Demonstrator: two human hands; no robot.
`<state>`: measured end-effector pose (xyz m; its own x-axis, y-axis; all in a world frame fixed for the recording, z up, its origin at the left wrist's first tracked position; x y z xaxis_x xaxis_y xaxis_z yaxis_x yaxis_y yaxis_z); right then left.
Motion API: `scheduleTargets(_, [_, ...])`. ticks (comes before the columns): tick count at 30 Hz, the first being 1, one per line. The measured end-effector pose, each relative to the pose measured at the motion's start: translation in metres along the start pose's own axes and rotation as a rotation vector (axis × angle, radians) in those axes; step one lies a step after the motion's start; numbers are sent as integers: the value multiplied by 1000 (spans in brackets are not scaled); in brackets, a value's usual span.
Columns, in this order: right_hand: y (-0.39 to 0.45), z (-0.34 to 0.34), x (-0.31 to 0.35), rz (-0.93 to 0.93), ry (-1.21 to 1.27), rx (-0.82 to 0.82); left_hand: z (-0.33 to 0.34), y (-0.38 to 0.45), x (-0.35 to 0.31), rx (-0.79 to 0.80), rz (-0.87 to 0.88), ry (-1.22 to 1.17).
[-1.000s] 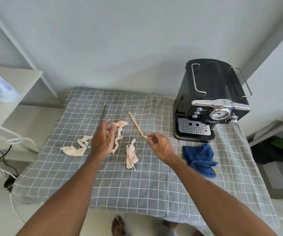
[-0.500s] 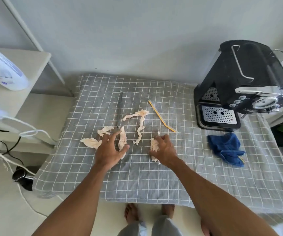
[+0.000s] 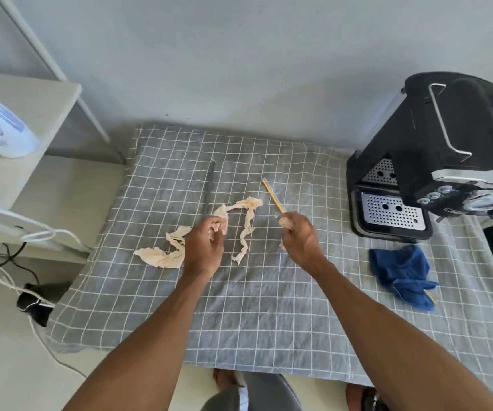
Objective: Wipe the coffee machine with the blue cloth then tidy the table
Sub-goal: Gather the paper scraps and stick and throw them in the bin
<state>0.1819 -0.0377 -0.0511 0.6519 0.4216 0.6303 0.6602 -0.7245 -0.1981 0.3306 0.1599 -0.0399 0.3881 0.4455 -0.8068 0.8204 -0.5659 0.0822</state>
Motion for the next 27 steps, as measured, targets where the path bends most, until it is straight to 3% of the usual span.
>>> scheduleTargets(3, [26, -10, -3, 48, 153, -80, 20, 14, 2, 97, -60, -60])
scheduleTargets(9, [61, -1, -34, 262, 17, -4, 62, 29, 1, 113, -218, 22])
scheduleTargets(15, [67, 2, -29, 226, -134, 53, 81, 34, -2, 141, -307, 187])
scheduleTargets(20, [74, -1, -11, 243, 169, 10, 74, 36, -7, 155, -254, 194])
scheduleTargets(24, [74, -3, 10, 190, 356, 64, 85, 32, -12, 287, -252, 358])
scheduleTargets(27, [73, -10, 17, 160, 412, 112, 90, 31, -14, 238, -275, 352])
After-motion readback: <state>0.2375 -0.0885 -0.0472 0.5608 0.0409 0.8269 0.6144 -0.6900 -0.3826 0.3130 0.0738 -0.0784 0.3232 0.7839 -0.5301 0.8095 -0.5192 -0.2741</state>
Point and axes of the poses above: each hand's wrist, its own y-axis towards the middle knuckle, its own z-axis out of the palm, x = y × z, the point moved 6 cm from there along y, towards the middle knuckle
